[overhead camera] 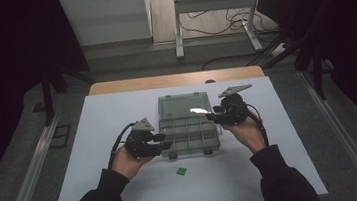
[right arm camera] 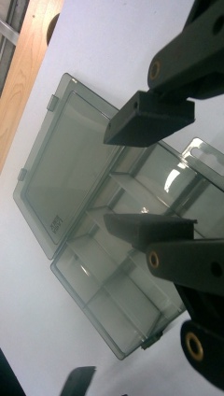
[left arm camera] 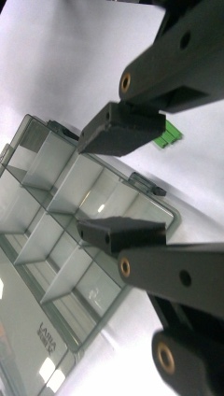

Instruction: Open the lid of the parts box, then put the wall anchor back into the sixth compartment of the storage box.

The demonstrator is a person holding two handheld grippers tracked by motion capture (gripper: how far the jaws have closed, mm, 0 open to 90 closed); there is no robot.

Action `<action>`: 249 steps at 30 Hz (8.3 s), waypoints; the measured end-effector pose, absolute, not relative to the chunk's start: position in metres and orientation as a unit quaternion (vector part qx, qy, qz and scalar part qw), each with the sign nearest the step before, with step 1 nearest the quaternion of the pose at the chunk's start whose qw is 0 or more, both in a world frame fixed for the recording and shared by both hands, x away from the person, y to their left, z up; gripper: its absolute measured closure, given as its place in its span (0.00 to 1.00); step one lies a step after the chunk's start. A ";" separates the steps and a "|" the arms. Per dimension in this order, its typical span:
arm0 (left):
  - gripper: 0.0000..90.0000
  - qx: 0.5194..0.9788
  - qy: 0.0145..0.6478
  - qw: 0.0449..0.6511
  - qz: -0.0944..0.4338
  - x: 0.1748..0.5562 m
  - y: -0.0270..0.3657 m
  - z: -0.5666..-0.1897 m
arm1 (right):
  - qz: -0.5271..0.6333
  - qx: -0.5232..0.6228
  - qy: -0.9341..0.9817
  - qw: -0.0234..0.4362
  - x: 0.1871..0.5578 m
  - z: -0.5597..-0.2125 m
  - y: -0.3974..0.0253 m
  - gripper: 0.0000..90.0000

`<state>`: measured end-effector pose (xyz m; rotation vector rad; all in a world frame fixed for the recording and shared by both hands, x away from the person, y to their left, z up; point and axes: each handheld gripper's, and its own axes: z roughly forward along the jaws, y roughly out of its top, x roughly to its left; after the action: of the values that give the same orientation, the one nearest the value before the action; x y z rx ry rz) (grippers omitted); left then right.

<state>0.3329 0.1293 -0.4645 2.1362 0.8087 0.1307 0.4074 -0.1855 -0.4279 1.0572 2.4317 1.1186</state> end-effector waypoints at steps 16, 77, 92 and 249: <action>0.39 0.842 0.340 0.414 0.069 0.326 0.153 -0.452 | 0.383 0.351 0.842 0.144 0.382 -0.427 -0.191 0.48; 0.00 0.793 0.405 0.421 0.171 0.238 0.254 -0.456 | 0.388 0.396 0.812 0.183 0.284 -0.438 -0.259 0.00; 0.00 0.808 0.401 0.400 0.162 0.226 0.260 -0.468 | 0.372 0.413 0.812 0.180 0.273 -0.450 -0.276 0.00; 0.94 0.937 0.230 0.263 -0.003 0.327 0.061 -0.513 | 0.364 0.438 0.811 0.135 0.267 -0.455 -0.281 0.00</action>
<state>0.3271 0.0608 -0.5132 2.5334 0.6207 -0.0079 0.2665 -0.2811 -0.4548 1.2676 2.3503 1.0533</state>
